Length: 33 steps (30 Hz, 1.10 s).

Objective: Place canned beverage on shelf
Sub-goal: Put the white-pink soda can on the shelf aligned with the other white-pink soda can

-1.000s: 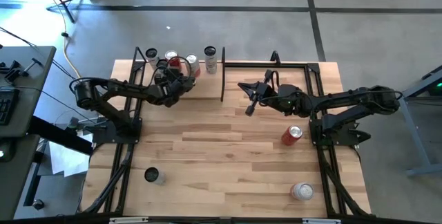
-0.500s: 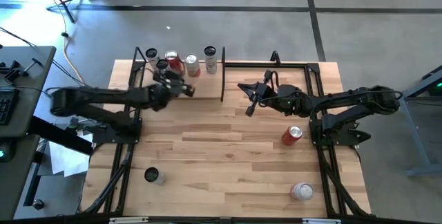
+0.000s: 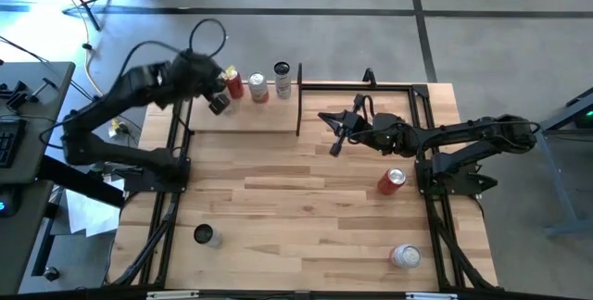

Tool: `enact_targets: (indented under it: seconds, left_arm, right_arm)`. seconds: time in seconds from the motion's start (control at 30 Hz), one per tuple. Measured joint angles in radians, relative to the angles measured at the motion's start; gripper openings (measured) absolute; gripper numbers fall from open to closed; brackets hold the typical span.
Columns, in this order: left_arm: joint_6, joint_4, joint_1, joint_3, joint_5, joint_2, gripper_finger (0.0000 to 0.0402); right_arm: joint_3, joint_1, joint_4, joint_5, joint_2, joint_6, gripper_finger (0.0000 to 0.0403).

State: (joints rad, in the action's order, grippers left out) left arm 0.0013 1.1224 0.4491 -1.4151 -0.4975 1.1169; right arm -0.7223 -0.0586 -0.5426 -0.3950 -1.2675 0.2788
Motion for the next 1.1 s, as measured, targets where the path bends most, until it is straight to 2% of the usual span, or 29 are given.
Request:
enact_targets:
  seconds: [0.23, 0.37, 0.5, 0.67, 0.8, 1.03, 1.1]
  left_arm:
    - [-0.073, 0.274, 0.137, -0.221, 0.075, 0.226, 0.0138]
    - [-0.143, 0.358, 0.195, -0.253, 0.135, 0.339, 0.0199]
    - [-0.142, 0.407, 0.234, -0.263, 0.166, 0.427, 0.0244]
    - [-0.154, 0.422, 0.275, -0.263, 0.186, 0.489, 0.0266]
    - [-0.155, 0.421, 0.313, -0.263, 0.232, 0.503, 0.0268]
    - [-0.166, 0.394, 0.372, -0.264, 0.239, 0.505, 0.0269]
    - [-0.166, 0.382, 0.385, -0.264, 0.274, 0.505, 0.0269]
  right_arm:
    - [0.0, 0.0, 0.008, 0.026, 0.0, 0.0, 0.0]
    - [0.0, 0.0, 0.057, 0.031, 0.0, -0.005, 0.0]
    - [0.0, 0.0, 0.08, 0.032, 0.0, -0.008, 0.0]
    - [0.0, 0.0, 0.083, 0.032, 0.0, 0.01, 0.0]
    - [0.0, 0.0, 0.086, 0.032, 0.0, 0.015, 0.0]
    - [0.0, 0.0, 0.09, 0.032, 0.0, 0.016, 0.0]
    - [0.0, 0.0, 0.09, 0.032, 0.0, 0.015, 0.0]
